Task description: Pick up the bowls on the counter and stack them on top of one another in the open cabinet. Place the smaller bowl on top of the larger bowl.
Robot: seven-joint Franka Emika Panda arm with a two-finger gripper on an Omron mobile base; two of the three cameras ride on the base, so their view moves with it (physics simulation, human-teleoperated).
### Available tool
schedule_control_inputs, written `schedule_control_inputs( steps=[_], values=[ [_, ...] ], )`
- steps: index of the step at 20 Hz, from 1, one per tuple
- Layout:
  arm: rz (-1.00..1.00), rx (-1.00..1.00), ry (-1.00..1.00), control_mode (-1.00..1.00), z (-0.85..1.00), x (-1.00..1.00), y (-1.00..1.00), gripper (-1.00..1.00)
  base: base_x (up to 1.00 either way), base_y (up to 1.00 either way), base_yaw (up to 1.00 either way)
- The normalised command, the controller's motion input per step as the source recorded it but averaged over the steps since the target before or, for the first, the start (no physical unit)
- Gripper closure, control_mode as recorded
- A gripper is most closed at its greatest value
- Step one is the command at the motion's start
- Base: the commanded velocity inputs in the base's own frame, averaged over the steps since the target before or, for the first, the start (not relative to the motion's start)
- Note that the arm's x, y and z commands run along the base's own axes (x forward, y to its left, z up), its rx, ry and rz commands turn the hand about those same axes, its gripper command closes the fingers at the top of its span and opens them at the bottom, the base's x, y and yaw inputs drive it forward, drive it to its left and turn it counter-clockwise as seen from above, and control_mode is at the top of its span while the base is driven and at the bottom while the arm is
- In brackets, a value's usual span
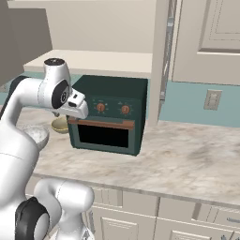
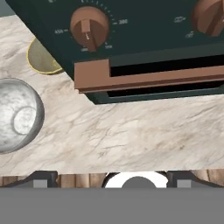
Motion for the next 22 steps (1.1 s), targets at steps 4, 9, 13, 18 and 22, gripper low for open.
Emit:
schedule_control_inputs(
  steps=[4,9,13,18,22],
  values=[
    [0.00,0.03,-0.02,-1.00,-0.14,-0.13,0.25,-1.00,0.00,0.00,0.00],
    [-0.02,0.03,-0.03,-1.00,-0.12,-0.10,0.25,-1.00,0.00,0.00,0.00],
    [-0.02,0.02,-0.02,-1.00,-0.11,-0.05,0.28,-1.00,0.00,0.00,0.00],
    [-0.01,0.01,-0.01,-1.00,-0.08,-0.05,0.27,-1.00,0.00,0.00,0.00],
    [-0.01,0.01,-0.01,-1.00,-0.06,-0.03,0.26,-1.00,0.00,0.00,0.00]
  ],
)
